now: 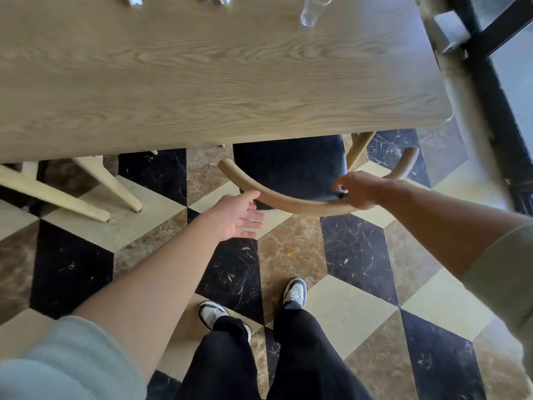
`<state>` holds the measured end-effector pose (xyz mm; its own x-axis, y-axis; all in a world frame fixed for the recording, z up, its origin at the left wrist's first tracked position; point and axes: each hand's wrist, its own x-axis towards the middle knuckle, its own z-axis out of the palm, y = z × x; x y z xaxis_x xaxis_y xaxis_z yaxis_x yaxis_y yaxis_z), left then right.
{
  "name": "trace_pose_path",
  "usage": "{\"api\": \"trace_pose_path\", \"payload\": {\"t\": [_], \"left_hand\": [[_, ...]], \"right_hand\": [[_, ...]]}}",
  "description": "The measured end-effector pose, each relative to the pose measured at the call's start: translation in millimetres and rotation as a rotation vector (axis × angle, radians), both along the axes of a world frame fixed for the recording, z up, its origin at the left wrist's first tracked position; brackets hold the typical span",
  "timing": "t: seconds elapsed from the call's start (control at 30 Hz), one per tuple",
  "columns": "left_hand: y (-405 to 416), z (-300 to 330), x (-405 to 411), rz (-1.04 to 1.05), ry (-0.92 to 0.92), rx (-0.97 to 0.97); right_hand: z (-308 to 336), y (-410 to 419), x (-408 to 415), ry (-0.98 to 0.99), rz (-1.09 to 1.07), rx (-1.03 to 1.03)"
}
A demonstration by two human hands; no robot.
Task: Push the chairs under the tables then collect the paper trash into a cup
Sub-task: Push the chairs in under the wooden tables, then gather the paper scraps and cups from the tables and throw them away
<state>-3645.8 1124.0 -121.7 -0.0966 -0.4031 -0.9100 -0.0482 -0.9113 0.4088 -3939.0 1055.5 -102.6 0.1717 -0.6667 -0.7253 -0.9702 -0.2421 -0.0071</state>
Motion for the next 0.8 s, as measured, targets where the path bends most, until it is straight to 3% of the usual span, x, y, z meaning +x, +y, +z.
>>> {"api": "trace_pose_path", "payload": {"t": [0.13,0.27,0.47,0.6,0.8], "left_hand": [[-24.7,33.6,66.1,0.083,-0.100,-0.167],[-53.0,64.8,130.7,0.027,-0.230,-0.274],[-114.6,73.1,181.1,0.012,-0.315,-0.362],[-186.1,64.2,193.7,-0.016,-0.325,-0.422],[-284.8,32.7,212.4,0.011,-0.353,-0.423]], "right_hand": [[21.3,-26.4,51.5,-0.106,-0.178,-0.119],[45.3,-57.4,107.5,-0.220,-0.296,-0.298],[67.6,-117.3,135.9,-0.242,-0.371,-0.507],[67.1,-210.9,132.1,-0.257,-0.498,-0.663],[47.8,-363.2,123.6,-0.256,-0.696,-0.657]]}}
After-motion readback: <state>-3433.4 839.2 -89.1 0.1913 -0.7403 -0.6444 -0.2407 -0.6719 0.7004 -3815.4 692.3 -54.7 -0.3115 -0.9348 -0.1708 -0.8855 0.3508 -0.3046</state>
